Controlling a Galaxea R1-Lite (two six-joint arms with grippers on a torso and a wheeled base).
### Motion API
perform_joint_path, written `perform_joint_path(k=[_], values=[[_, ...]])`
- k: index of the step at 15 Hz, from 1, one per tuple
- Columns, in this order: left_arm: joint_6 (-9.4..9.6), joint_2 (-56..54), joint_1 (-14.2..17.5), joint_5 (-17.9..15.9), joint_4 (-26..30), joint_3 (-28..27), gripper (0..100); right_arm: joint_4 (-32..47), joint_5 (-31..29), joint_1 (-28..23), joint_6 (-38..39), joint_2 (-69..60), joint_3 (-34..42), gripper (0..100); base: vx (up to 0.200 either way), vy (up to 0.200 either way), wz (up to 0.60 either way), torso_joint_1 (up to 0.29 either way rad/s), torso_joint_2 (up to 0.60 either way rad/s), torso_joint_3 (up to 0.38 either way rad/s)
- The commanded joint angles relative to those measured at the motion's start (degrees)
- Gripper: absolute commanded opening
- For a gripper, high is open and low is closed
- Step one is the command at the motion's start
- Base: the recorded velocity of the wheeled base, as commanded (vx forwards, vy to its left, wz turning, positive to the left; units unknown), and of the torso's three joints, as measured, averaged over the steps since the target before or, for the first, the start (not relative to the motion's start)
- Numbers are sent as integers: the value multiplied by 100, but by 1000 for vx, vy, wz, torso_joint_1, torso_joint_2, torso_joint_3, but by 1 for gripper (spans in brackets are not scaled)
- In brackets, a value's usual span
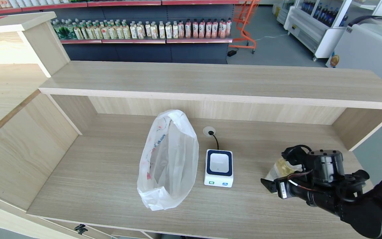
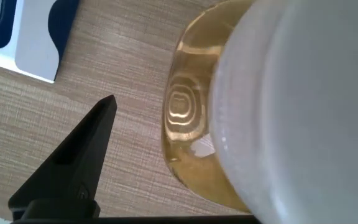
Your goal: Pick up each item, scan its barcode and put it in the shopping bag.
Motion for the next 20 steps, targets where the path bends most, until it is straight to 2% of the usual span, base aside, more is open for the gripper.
perform_joint_path(k=[1,3,7,12,13,20], values=[[0,9,1,-4,0,1,100,-209,6,159,-4,327,-26,100,0,0,0,0,0,0],[0,9,1,-4,0,1,100,-693,-21,239,-12,503,-43,100,0,0,0,0,0,0],[0,9,1,-4,0,1,100,-1413,-689,414,-109,776,-113,100,0,0,0,0,0,0],[9,9,1,-4,0,1,100,-1958,-627,414,-188,890,-105,100,0,0,0,0,0,0],[0,9,1,-4,0,1,100,-2072,-592,414,-206,907,-105,0,0,0,0,0,0,0],[0,9,1,5,0,1,100,-2116,-574,326,-461,705,-105,0,0,0,0,0,0,0]])
